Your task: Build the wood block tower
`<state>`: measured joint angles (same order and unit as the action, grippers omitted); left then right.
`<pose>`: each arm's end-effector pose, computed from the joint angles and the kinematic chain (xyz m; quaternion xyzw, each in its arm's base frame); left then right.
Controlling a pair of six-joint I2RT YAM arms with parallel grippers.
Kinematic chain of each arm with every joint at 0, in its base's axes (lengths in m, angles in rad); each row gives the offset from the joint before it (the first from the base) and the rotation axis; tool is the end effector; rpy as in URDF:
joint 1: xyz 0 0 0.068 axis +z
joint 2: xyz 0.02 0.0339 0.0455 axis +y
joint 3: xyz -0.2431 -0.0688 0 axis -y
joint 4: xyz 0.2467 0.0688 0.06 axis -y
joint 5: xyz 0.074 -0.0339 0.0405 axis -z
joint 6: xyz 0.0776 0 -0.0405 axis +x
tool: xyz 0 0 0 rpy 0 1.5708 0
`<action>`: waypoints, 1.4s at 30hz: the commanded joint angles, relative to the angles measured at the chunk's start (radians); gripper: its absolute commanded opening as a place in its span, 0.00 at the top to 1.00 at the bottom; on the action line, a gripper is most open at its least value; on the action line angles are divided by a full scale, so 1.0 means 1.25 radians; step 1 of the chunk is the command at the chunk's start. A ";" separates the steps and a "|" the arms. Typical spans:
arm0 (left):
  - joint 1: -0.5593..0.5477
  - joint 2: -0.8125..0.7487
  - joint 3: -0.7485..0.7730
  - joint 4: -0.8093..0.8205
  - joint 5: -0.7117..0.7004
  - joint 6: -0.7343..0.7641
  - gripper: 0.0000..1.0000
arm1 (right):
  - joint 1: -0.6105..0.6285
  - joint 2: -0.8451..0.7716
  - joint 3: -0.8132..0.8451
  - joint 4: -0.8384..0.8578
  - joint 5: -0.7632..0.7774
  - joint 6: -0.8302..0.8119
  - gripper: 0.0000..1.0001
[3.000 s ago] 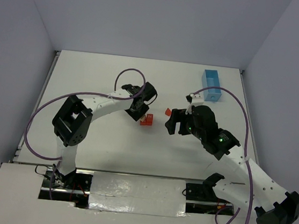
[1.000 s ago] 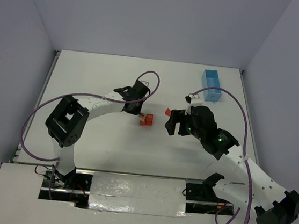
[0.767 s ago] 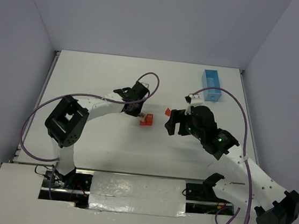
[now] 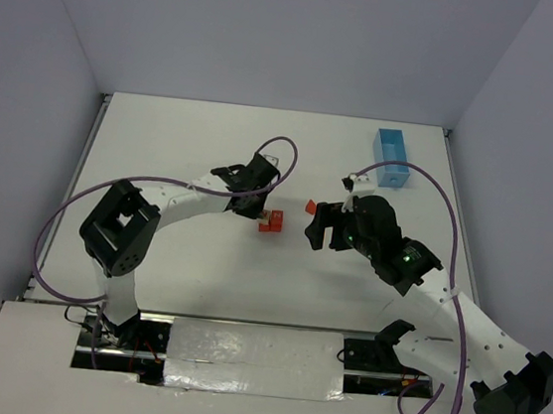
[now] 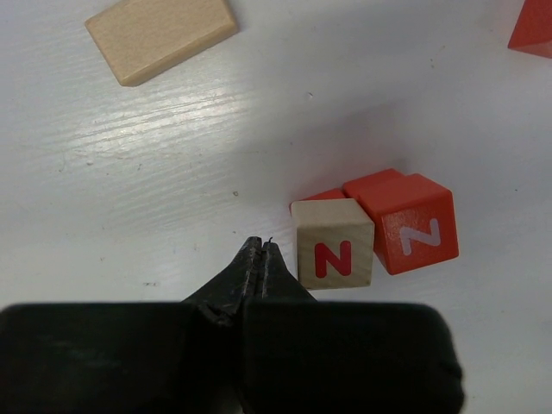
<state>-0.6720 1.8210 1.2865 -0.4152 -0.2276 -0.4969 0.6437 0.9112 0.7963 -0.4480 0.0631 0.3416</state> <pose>0.3318 -0.2416 0.1533 0.0482 0.9454 -0.0773 0.3129 0.2038 0.1468 0.2561 -0.1166 0.8676 0.2039 0.4383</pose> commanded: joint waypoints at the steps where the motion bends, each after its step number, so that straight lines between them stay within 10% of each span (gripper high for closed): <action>1: -0.004 -0.042 -0.008 0.003 0.000 -0.014 1.00 | 0.004 -0.002 0.002 0.041 0.000 -0.012 0.09; 42: -0.026 -0.034 0.002 -0.047 -0.062 -0.123 1.00 | 0.005 0.002 0.004 0.041 0.005 -0.011 0.09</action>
<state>-0.7082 1.7603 1.2758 -0.4931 -0.3164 -0.6132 0.6437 0.9134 0.7963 -0.4477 0.0639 0.3420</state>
